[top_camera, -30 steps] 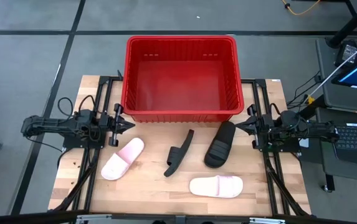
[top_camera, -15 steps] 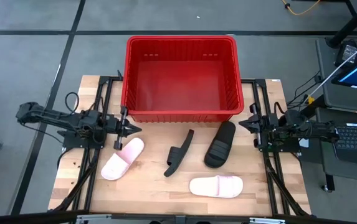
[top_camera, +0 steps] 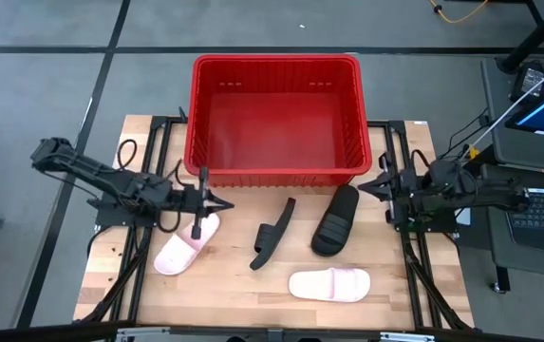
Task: Pick and place slides into bin
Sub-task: Put the left black slides into the red bin
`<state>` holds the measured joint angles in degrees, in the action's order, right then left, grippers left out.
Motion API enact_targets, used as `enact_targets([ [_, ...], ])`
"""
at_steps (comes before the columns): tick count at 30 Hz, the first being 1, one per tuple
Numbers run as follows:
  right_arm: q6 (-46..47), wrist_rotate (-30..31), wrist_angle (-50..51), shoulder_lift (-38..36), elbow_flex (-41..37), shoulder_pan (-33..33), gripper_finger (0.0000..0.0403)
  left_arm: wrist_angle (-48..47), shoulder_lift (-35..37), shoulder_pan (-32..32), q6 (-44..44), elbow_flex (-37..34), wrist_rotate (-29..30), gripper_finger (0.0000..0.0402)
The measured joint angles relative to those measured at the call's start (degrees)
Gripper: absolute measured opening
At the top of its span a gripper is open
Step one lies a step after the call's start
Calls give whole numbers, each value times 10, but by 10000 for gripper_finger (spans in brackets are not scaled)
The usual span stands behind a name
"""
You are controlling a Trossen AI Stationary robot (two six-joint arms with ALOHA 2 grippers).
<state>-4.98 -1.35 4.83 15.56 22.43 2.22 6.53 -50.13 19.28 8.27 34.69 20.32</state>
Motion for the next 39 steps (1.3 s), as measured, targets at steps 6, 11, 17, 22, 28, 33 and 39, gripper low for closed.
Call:
enact_targets([
  [6, -9, -35, 14, 85, 42, 10, 6, -64, -64, 48, -18, 60, 87, 2],
  [11, -27, -38, 14, 141, 55, 52, 6, -69, -112, 88, -41, 87, 121, 2],
  [17, -45, 36, 10, 191, 78, 123, 6, -69, -159, 137, -56, 122, 173, 2],
  [22, -43, 83, 9, 221, 90, 176, 6, -75, -181, 163, -60, 129, 217, 1],
  [28, -29, 152, 10, 255, 91, 235, 6, -86, -206, 170, -114, 127, 225, 2],
  [33, -28, 154, 20, 276, 91, 252, 6, -85, -221, 170, -96, 127, 220, 3],
  [39, -31, 153, 37, 287, 90, 252, 6, -85, -229, 170, -96, 127, 218, 4],
])
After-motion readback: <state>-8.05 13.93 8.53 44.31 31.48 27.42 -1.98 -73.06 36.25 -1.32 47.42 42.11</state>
